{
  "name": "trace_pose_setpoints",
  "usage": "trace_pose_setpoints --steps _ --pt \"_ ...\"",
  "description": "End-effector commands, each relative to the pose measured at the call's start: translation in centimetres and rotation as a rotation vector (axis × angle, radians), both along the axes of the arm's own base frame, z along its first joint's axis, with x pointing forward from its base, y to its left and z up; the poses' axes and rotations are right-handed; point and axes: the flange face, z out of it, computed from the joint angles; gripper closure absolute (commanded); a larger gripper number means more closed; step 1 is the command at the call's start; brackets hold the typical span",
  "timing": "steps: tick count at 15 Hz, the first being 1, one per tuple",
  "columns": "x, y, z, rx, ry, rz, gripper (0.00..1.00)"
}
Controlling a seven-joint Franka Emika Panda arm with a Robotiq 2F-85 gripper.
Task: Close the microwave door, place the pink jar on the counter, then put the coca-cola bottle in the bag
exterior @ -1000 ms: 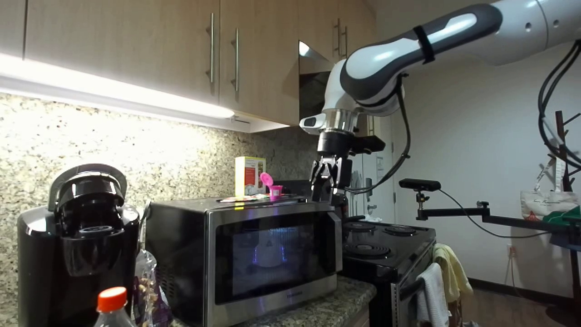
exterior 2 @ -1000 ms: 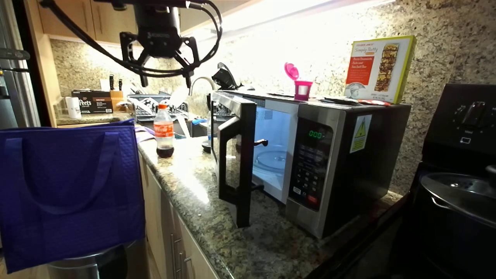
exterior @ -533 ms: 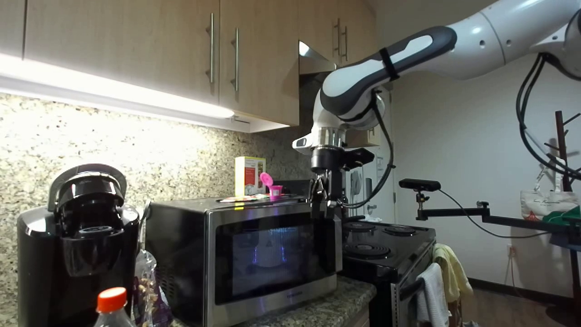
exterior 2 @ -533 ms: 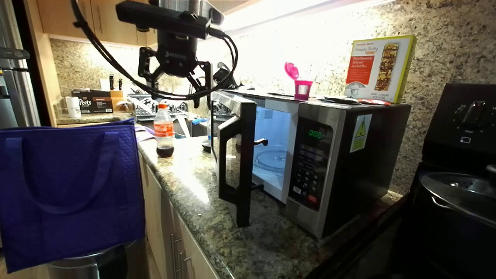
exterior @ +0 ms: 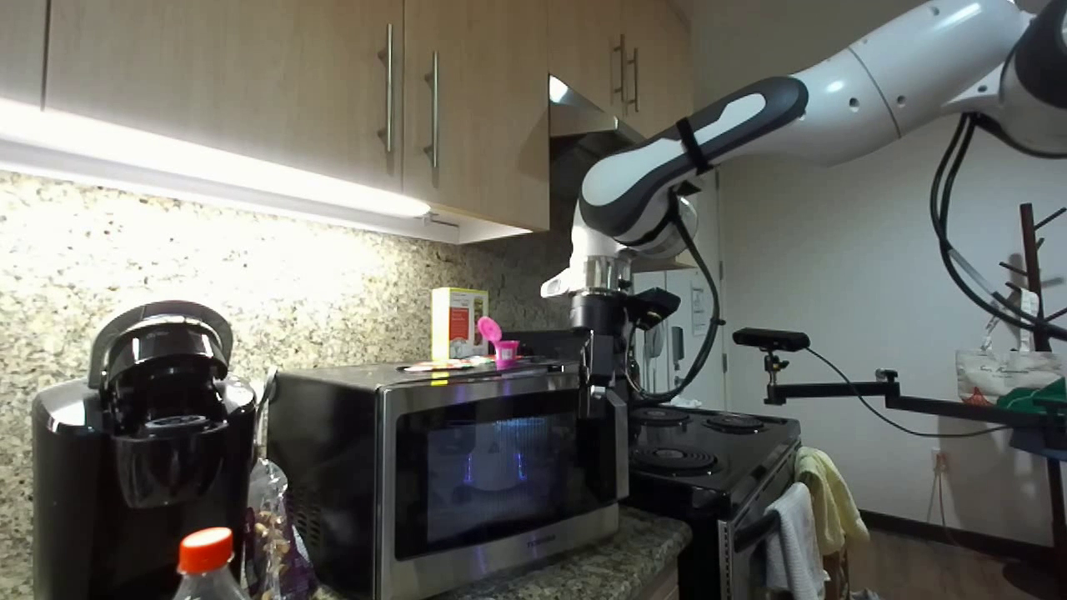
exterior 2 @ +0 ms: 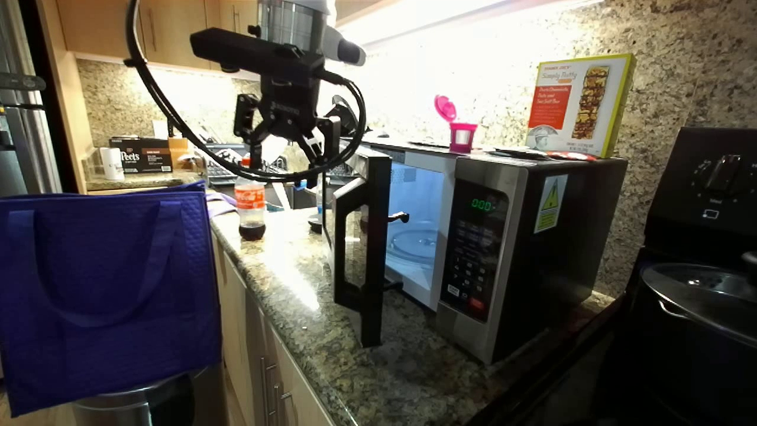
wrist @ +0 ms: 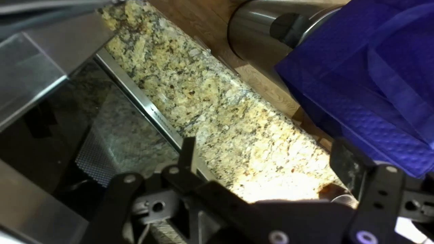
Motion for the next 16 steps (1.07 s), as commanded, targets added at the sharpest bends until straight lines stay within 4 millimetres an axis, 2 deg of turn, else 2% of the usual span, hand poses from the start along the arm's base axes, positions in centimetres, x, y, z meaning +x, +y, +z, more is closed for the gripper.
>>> trace_pose_setpoints --steps 1,8,13,16 --pt "1.0 -1.5 0.6 -0.001 -0.062 -0.176 0.00" --pt "3.0 -3.3 1.8 -0.054 -0.230 -0.311 0.00" --pt "4.0 -3.8 1.9 -0.061 -0.289 -0.302 0.00" --pt "5.0 -4.1 2.5 -0.134 -0.463 -0.262 0.00"
